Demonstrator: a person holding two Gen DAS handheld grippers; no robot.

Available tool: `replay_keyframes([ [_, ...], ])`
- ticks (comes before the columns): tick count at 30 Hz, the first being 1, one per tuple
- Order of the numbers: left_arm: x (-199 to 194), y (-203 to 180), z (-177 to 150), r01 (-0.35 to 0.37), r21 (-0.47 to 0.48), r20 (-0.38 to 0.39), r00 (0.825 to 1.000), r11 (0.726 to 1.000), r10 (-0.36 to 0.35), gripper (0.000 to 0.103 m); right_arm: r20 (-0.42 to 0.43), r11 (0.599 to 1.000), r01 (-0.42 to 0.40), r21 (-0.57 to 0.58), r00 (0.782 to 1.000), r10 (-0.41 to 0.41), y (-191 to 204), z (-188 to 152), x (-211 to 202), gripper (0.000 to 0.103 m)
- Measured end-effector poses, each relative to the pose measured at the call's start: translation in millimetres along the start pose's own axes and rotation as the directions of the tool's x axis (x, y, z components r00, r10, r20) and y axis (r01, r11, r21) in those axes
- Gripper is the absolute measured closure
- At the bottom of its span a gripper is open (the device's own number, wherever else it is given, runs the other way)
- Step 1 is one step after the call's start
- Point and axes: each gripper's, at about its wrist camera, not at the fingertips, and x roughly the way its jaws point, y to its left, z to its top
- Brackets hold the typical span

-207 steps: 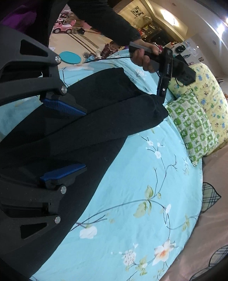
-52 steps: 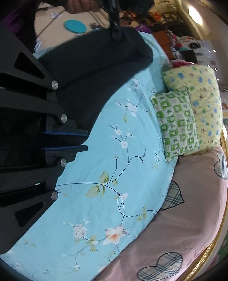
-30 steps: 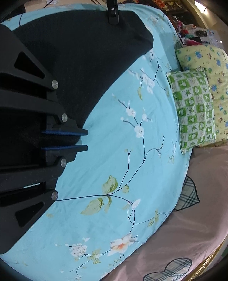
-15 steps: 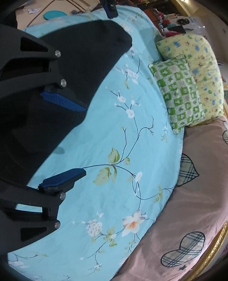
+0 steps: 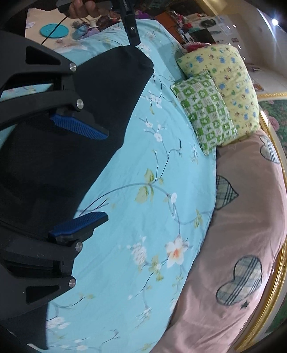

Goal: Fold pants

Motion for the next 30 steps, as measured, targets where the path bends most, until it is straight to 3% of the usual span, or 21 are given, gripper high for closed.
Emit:
replay_keyframes([
  [15,65,-82,-18,0.105,0.155,-0.155,0.985,0.982,-0.081,0.043,0.004,0.969,0.087,0.233,0.996,-0.090,-51,-75,-65,0.034],
  [30,118,-175,-39,0.266,0.282,-0.292,0.939,0.922,-0.182,0.041,-0.011,0.902,0.185,0.391,0.980,-0.196,-100,-124,-118,0.034],
])
